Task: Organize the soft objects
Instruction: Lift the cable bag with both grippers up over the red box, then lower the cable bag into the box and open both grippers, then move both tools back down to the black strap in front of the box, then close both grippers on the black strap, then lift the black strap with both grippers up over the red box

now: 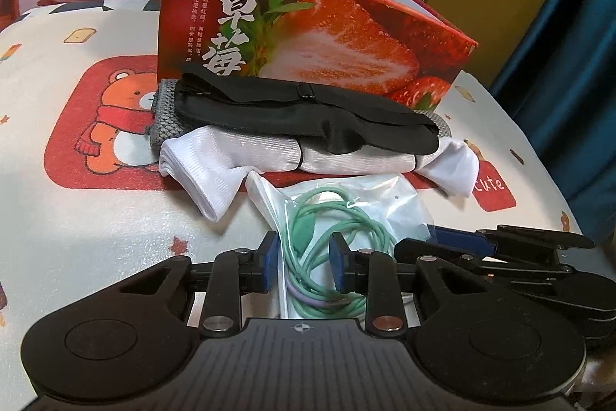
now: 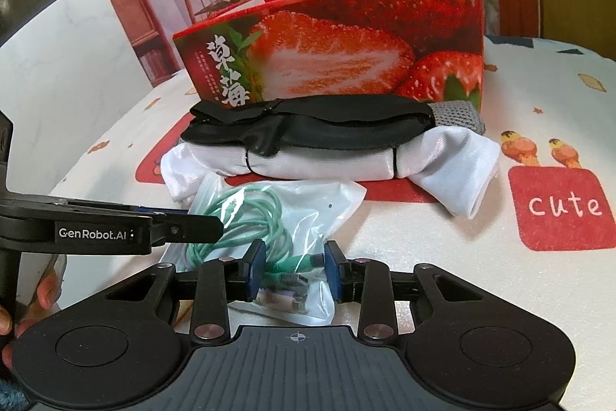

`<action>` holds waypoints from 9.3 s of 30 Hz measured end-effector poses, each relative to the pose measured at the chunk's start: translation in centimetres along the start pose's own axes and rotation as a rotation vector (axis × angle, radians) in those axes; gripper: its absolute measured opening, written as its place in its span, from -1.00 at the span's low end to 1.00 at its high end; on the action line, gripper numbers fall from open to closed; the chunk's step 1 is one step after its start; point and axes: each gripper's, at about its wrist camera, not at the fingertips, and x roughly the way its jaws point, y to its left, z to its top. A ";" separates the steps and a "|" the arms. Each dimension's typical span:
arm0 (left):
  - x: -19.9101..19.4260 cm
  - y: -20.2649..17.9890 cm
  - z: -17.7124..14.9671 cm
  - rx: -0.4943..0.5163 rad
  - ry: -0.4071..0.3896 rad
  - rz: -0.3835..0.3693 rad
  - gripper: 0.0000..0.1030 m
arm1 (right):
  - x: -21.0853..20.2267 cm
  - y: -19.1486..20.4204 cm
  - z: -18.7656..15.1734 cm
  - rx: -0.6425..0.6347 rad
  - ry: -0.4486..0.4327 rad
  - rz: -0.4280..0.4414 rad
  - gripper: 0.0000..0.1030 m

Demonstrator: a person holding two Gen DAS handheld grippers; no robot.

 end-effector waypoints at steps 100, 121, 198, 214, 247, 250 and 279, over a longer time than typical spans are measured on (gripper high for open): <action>-1.0 -4.4 20.0 0.246 -0.290 0.134 0.16 | 3.7 -4.1 21.1 -0.040 -0.245 -0.118 -0.17; -7.0 -1.3 9.7 0.142 -0.336 0.203 0.47 | -3.2 -0.5 12.7 -0.065 -0.331 -0.103 0.96; 1.0 4.9 6.1 -0.186 -0.108 0.121 -0.08 | 4.9 -4.7 4.2 0.040 -0.157 -0.211 0.24; 1.1 2.6 6.5 -0.080 -0.151 0.223 -0.67 | 4.9 -4.9 4.1 0.051 -0.154 -0.189 0.25; -3.6 0.8 3.0 -0.055 -0.230 0.172 -0.81 | -1.5 -3.1 3.1 0.064 -0.254 -0.122 -0.77; -3.8 0.6 2.8 -0.048 -0.237 0.169 -0.81 | -1.9 -2.8 3.2 0.054 -0.264 -0.122 -0.77; -6.0 0.5 3.7 -0.021 -0.321 0.156 -0.83 | -4.4 -2.2 4.6 0.034 -0.366 -0.087 -0.79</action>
